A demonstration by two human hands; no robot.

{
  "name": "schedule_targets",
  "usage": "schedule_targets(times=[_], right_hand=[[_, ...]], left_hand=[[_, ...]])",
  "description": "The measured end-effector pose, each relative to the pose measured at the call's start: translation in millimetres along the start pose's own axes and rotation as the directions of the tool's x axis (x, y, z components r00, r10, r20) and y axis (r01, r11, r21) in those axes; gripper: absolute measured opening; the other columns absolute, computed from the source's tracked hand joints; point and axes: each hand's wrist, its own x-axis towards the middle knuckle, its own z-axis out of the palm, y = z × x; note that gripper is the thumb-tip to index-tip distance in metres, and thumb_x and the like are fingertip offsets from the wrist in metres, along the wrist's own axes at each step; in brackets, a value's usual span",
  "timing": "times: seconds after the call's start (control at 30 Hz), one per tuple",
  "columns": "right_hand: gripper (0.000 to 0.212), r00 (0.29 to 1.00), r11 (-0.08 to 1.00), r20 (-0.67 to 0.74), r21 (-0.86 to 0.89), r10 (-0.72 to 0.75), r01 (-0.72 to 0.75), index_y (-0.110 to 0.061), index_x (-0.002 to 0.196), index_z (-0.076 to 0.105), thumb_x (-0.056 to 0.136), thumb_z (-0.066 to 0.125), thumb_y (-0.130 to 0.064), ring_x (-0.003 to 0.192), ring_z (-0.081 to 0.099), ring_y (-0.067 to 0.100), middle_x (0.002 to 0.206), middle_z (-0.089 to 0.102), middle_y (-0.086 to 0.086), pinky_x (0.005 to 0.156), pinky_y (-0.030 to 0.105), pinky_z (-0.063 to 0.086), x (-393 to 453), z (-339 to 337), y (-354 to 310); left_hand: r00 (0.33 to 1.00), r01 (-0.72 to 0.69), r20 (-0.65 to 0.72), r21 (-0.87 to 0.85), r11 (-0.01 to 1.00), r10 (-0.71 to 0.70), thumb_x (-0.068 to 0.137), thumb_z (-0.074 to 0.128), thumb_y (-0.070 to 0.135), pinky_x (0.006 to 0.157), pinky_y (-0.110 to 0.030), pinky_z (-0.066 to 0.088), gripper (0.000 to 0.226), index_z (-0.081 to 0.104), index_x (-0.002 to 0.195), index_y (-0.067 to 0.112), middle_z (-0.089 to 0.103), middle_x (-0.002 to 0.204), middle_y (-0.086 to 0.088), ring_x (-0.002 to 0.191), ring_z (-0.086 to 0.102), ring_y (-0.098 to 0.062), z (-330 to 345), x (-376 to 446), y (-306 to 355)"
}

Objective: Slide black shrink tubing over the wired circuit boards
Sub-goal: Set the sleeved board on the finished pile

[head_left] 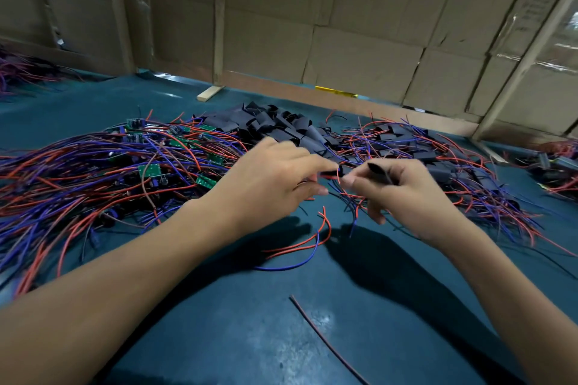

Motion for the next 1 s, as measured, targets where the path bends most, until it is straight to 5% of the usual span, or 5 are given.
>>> schedule_targets(times=[0.13,0.4,0.57,0.87,1.0], right_hand=[[0.017,0.965,0.987,-0.255,0.162,0.06,-0.018,-0.008,0.078,0.07,0.087,0.075,-0.021,0.039,0.038,0.014,0.052,0.047,-0.015,0.048,0.029,0.036,4,-11,10],[0.014,0.937,0.938,-0.342,0.342,0.067,0.058,-0.016,0.074,0.072,0.075,0.078,-0.029,0.039,0.026,0.014,0.049,0.032,-0.004,0.043,0.024,0.033,7,-18,10],[0.014,0.915,0.909,-0.387,0.412,0.112,0.063,-0.01,0.079,0.073,0.076,0.073,-0.024,0.039,0.022,0.013,0.049,0.029,-0.006,0.044,0.024,0.032,7,-23,12],[0.016,0.892,0.872,-0.42,0.485,0.166,0.066,-0.017,0.071,0.069,0.087,0.07,-0.019,0.04,0.022,0.015,0.05,0.024,-0.004,0.044,0.026,0.032,7,-18,8],[0.021,0.74,0.908,-0.642,0.407,0.202,0.105,-0.026,0.074,0.06,0.092,0.07,-0.028,0.046,0.032,0.016,0.056,0.038,-0.006,0.047,0.032,0.035,6,-9,5]], left_hand=[[0.956,0.23,0.128,0.231,0.945,-0.264,0.091,0.065,0.042,0.095,-0.042,0.042,0.056,0.051,0.142,0.024,0.06,0.12,-0.002,0.113,0.051,-0.028,1,-2,-12],[0.909,0.416,-0.031,0.085,0.905,-0.415,0.091,0.071,0.036,0.087,-0.049,0.047,0.044,0.059,0.124,0.01,0.051,0.11,-0.011,0.102,0.051,-0.032,-5,-2,-15],[0.925,0.376,-0.127,0.188,0.907,-0.357,0.09,0.072,0.036,0.083,-0.051,0.044,0.032,0.063,0.095,0.006,0.052,0.099,-0.015,0.094,0.048,-0.036,-11,0,-12],[0.951,0.304,-0.073,0.031,0.952,-0.301,0.094,0.068,0.032,0.073,-0.042,0.044,0.023,0.06,0.092,0.01,0.052,0.089,-0.005,0.083,0.051,-0.029,-6,-3,-16],[0.976,0.186,-0.134,0.09,0.978,-0.173,0.093,0.071,0.028,0.07,-0.05,0.046,0.025,0.061,0.085,0.007,0.055,0.083,-0.008,0.077,0.052,-0.032,-8,-2,-14]])
